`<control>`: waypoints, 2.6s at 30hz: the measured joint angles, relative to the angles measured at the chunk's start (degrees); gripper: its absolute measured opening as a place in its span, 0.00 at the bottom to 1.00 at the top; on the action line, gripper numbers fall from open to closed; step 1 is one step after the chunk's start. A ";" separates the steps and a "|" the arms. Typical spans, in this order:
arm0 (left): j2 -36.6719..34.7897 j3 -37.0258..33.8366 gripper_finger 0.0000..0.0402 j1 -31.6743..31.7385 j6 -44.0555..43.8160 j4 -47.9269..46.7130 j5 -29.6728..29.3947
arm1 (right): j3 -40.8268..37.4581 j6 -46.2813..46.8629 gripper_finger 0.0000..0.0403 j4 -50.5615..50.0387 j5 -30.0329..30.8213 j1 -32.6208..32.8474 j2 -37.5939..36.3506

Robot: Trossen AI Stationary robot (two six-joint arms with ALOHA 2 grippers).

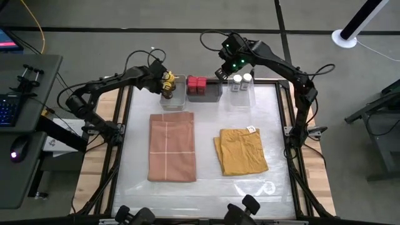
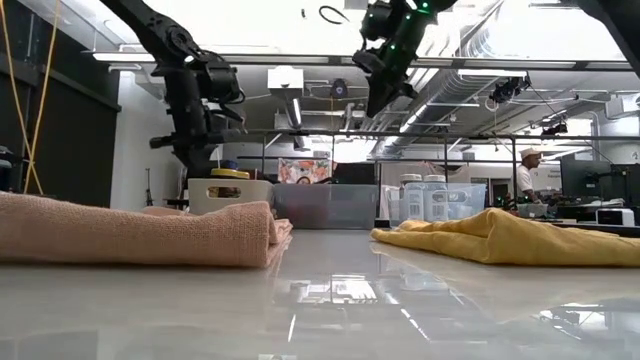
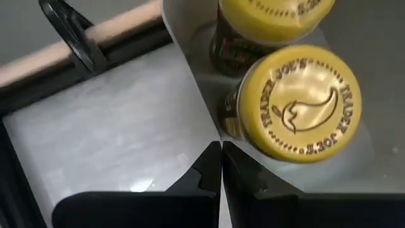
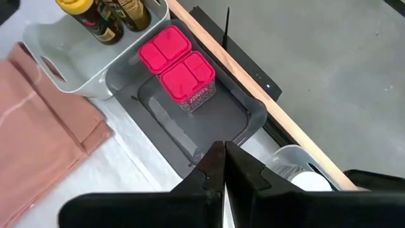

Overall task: Sort spices by type
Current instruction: Adjust the yellow seasoning bottle in the gray bin, then return to Home Position

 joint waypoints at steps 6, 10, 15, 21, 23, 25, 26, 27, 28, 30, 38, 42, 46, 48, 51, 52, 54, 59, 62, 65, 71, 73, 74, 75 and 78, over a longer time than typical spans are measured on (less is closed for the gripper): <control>-0.02 0.02 0.00 0.00 1.79 3.32 -0.42 | 0.00 0.27 0.00 -0.34 0.00 0.00 -0.35; -0.02 0.02 0.00 0.00 1.91 3.46 0.69 | 0.00 1.11 0.00 -0.31 0.00 0.00 -0.35; -1.54 0.02 0.00 0.00 2.96 0.66 1.46 | 0.00 1.31 0.00 -0.78 -0.27 0.00 -0.35; -8.14 0.02 0.00 -0.09 4.55 -3.12 1.50 | 0.00 0.76 0.00 -3.27 -3.24 0.07 -0.35; -11.63 0.02 0.00 -0.51 5.40 -3.43 2.70 | 0.00 0.22 0.00 -4.10 -4.64 0.31 -0.35; -15.58 -0.07 0.00 -1.72 5.83 -1.46 5.50 | 0.00 -0.84 0.00 -4.70 -6.12 0.76 -0.46; -17.79 -0.57 0.00 -2.67 5.46 0.82 7.16 | 0.00 -1.48 0.00 -4.95 -6.76 1.23 -0.63; -20.05 -1.59 0.00 -3.82 4.74 3.71 8.62 | 0.00 -1.66 0.00 -4.92 -7.58 1.65 -0.93; -22.63 -3.32 0.00 -5.23 4.02 7.65 10.28 | 0.00 -1.69 0.00 -4.88 -8.13 2.15 -1.40; -27.32 -7.81 0.00 -8.50 2.32 17.29 13.28 | 0.00 -1.71 0.00 -4.94 -8.25 3.49 -2.72; -39.14 -25.62 0.00 -23.65 -9.06 53.42 19.90 | 0.00 -1.70 0.00 -9.98 -8.17 10.88 -12.50; -41.12 -29.95 0.00 -30.18 -11.16 59.64 17.64 | 0.00 -1.31 0.00 -12.44 -7.56 16.36 -18.60; -42.38 -34.01 0.00 -35.89 -12.12 63.72 10.06 | 0.00 2.05 0.00 -15.87 -4.39 23.03 -24.92; -42.87 -36.54 0.00 -38.60 -12.90 67.49 6.91 | 0.00 4.67 0.00 -18.12 -1.26 27.00 -28.17; -43.95 -40.37 0.00 -41.51 -13.70 72.73 4.66 | 0.00 11.07 0.00 -20.41 4.82 33.55 -32.86; -44.78 -41.40 0.00 -42.09 -13.74 73.88 4.51 | 0.00 13.72 0.00 -20.95 7.16 35.77 -34.28; -47.20 -43.37 0.00 -42.24 -13.74 74.31 4.42 | 0.00 19.48 0.00 -22.16 11.96 40.33 -36.88; -56.72 -48.89 0.00 -40.85 -13.59 74.18 3.88 | 0.04 32.79 0.00 -25.81 21.36 50.28 -40.47; -64.60 -52.25 0.00 -40.70 -13.61 73.50 3.89 | -0.27 36.51 0.00 -26.48 26.00 54.34 -40.53; -72.47 -55.78 0.00 -40.93 -13.76 71.71 4.20 | -3.31 37.99 0.00 -24.50 28.42 56.64 -40.57; -84.28 -60.00 0.00 -43.36 -16.21 62.24 4.46 | -17.09 54.44 0.00 -24.20 25.25 60.41 -42.75; -86.72 -60.04 0.00 -44.36 -15.51 59.15 4.90 | -24.26 59.33 0.00 -18.47 23.47 62.66 -44.71; -87.75 -60.04 0.00 -44.82 -15.32 58.37 5.29 | -28.30 61.15 0.00 -13.85 22.87 63.84 -45.72; -88.41 -60.04 0.00 -45.27 -16.05 58.11 5.51 | -32.62 62.69 0.00 -8.40 22.87 65.02 -46.82; -88.29 -59.95 0.00 -46.06 -19.00 58.11 5.59 | -46.34 63.06 0.00 11.65 23.12 66.92 -50.61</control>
